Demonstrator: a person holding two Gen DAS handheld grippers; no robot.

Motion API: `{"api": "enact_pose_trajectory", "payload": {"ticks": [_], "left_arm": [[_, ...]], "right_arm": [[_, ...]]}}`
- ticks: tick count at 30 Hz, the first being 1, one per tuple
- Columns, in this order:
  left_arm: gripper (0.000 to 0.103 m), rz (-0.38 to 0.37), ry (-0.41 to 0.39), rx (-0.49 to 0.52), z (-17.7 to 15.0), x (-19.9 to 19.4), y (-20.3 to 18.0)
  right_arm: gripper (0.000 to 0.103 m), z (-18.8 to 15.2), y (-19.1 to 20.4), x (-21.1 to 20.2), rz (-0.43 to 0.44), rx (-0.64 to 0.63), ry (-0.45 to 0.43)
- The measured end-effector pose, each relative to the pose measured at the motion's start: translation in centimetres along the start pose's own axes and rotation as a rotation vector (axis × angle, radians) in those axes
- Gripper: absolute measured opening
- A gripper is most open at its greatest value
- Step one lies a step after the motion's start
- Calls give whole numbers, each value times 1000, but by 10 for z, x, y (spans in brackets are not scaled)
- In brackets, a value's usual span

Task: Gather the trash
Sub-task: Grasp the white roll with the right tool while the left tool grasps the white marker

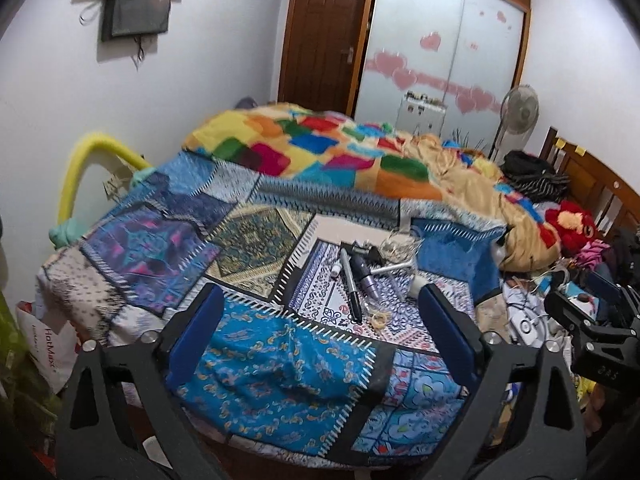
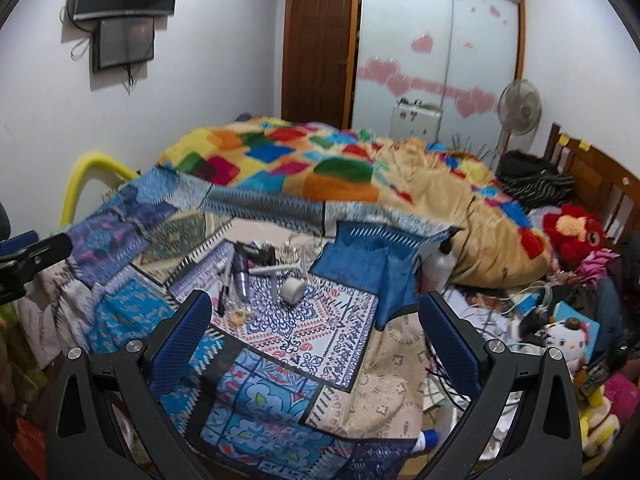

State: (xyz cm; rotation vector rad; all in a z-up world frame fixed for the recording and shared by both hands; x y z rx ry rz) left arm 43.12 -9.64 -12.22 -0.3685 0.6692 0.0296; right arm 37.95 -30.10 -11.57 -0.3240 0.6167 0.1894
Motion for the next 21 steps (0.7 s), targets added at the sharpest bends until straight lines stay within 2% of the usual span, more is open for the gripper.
{"api": "enact_pose_trajectory", "payload": {"ticks": [3, 7, 13, 16, 18, 21], "left_arm": [[86, 16, 57, 7, -2, 42, -1], [81, 20, 142, 12, -7, 95, -1], [70, 24, 252, 8, -19, 166, -4], [57, 3, 301, -17, -25, 193, -4], [53, -12, 317, -15, -28, 206, -7], [39, -39, 338, -12, -32, 222, -13]], "right_arm": [[103, -5, -4, 33, 46, 11, 44], [100, -10, -5, 73, 99, 33, 88], [82, -13, 0, 125, 150, 33, 139], [75, -16, 2, 147, 200, 47, 153], [61, -17, 4, 163, 259, 70, 161], [53, -18, 7, 184, 309, 90, 182]]}}
Point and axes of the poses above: each gripper's, at about its wrist camera, not at the fingertips, and x roughly the way its jaws point, y to its left, z to its top, the point moved 4 cm from there along x, roughly the way its jaws point, and after that the axes turned 14 degrees about -x, right-handed, at the moved point
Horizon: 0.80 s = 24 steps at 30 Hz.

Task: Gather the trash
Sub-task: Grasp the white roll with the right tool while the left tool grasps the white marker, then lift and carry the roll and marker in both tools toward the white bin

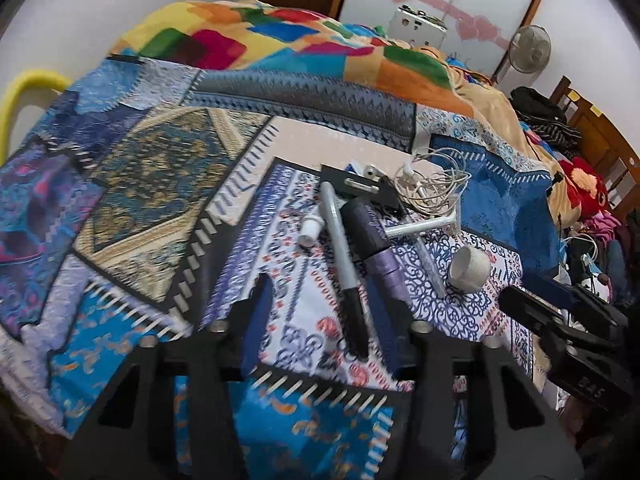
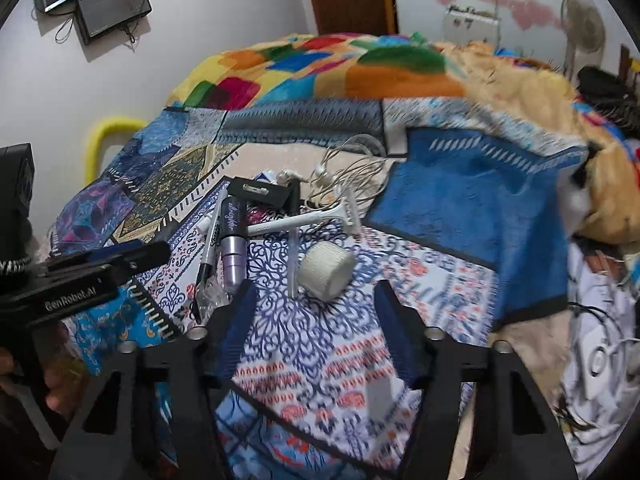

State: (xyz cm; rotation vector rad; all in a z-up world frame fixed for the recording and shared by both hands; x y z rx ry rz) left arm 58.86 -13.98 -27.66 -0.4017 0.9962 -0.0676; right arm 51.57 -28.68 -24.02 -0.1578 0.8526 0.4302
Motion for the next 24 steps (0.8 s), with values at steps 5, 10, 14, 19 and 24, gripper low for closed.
{"api": "enact_pose_trajectory", "payload": {"ticks": [5, 10, 14, 19, 24], "left_arm": [[26, -32, 38, -4, -1, 22, -5], [25, -18, 46, -42, 3, 39, -3], [21, -7, 43, -53, 4, 48, -5], [10, 17, 21, -29, 4, 52, -11], [10, 5, 28, -10, 4, 45, -12]], "right_arm": [[49, 4, -8, 25, 12, 38, 23], [47, 5, -11, 43, 15, 76, 41], [37, 2, -9, 49, 12, 91, 58], [36, -5, -12, 43, -6, 133, 37], [36, -3, -14, 36, -15, 135, 32]]}}
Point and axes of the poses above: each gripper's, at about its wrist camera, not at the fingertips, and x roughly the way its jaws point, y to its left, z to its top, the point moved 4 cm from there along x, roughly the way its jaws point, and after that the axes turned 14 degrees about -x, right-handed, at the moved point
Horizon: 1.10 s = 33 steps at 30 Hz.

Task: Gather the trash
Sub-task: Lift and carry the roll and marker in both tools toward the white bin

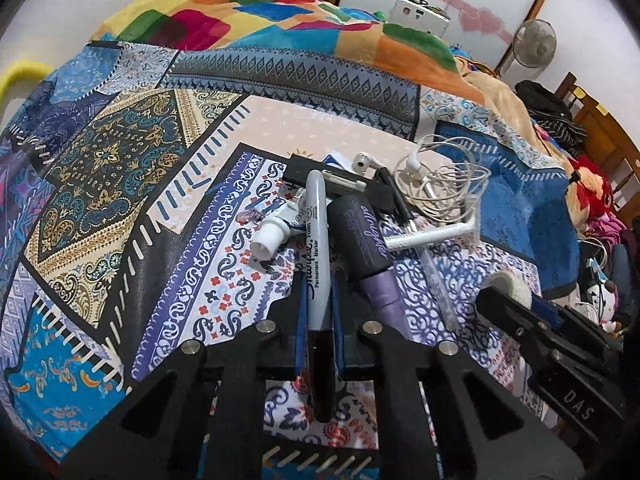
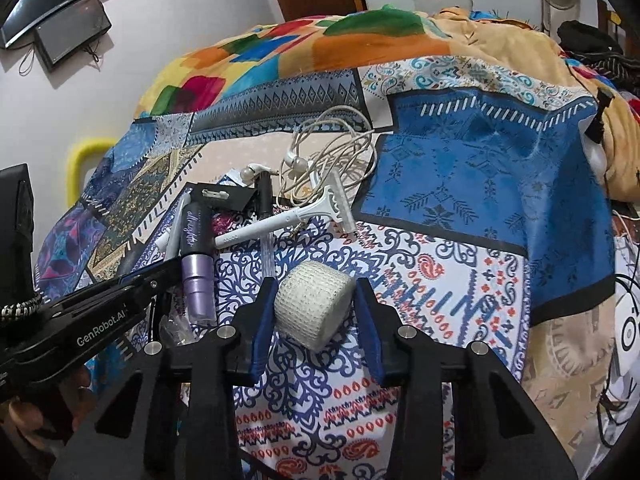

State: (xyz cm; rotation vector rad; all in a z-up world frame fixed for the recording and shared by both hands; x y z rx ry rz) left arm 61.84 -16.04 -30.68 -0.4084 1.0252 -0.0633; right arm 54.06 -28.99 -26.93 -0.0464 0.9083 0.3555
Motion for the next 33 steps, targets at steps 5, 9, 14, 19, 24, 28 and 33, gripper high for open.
{"api": "enact_pose_trajectory", "payload": {"ticks": [5, 9, 14, 19, 24, 28, 33], "left_arm": [[10, -19, -27, 14, 1, -29, -3], [10, -29, -53, 29, 1, -60, -8], [10, -49, -102, 47, -2, -110, -15], [10, -63, -154, 60, -8, -164, -18], [10, -72, -215, 67, -18, -222, -15], [10, -80, -255, 65, -33, -268, -4], [10, -56, -305, 68, -58, -319, 17]], "right_arm": [[35, 5, 3, -18, -10, -12, -21], [35, 10, 10, -40, -20, -28, -48], [35, 19, 24, -79, -31, -64, -98], [35, 30, 48, -126, -31, -103, -159], [35, 34, 77, -171, -22, -148, -218], [35, 30, 102, -200, 0, -176, -251], [35, 19, 139, -229, 30, -221, -283]]}}
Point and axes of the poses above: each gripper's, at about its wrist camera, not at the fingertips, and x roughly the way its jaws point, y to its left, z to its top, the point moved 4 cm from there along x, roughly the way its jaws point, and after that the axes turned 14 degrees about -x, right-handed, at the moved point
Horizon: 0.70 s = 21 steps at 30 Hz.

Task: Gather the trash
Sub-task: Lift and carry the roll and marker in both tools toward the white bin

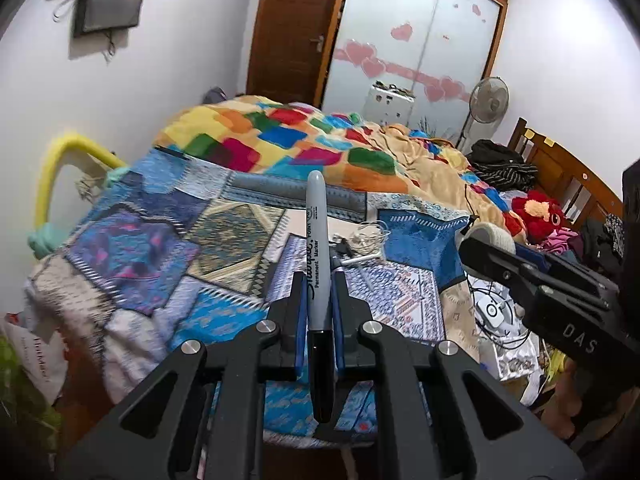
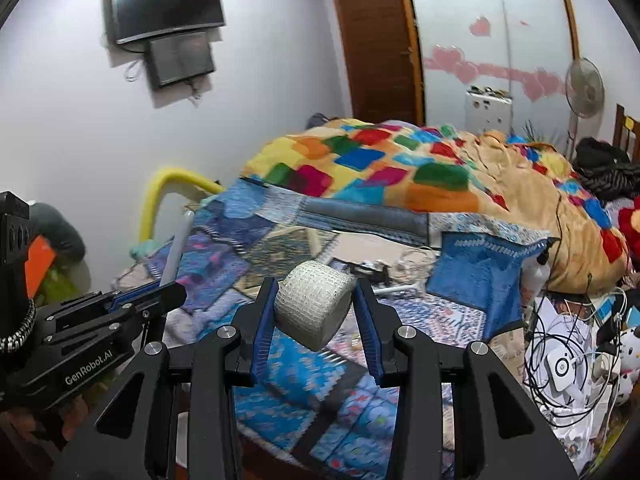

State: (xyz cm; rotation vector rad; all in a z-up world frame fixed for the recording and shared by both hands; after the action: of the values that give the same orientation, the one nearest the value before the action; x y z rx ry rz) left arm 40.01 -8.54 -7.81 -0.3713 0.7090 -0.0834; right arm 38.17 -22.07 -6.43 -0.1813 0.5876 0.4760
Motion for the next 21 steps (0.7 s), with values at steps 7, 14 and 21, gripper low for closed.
{"api": "enact_pose_trajectory", "payload": {"ticks": [7, 14, 21], "left_arm": [[10, 49, -40, -12, -20, -63, 39], [10, 120, -47, -86, -49, -108, 101], [10, 210, -14, -161, -84, -131, 167]], "right_arm": [[35, -1, 60, -23, 67, -64, -23], [35, -9, 122, -28, 142, -142, -16], [35, -27, 190, -16, 233, -208, 37]]}}
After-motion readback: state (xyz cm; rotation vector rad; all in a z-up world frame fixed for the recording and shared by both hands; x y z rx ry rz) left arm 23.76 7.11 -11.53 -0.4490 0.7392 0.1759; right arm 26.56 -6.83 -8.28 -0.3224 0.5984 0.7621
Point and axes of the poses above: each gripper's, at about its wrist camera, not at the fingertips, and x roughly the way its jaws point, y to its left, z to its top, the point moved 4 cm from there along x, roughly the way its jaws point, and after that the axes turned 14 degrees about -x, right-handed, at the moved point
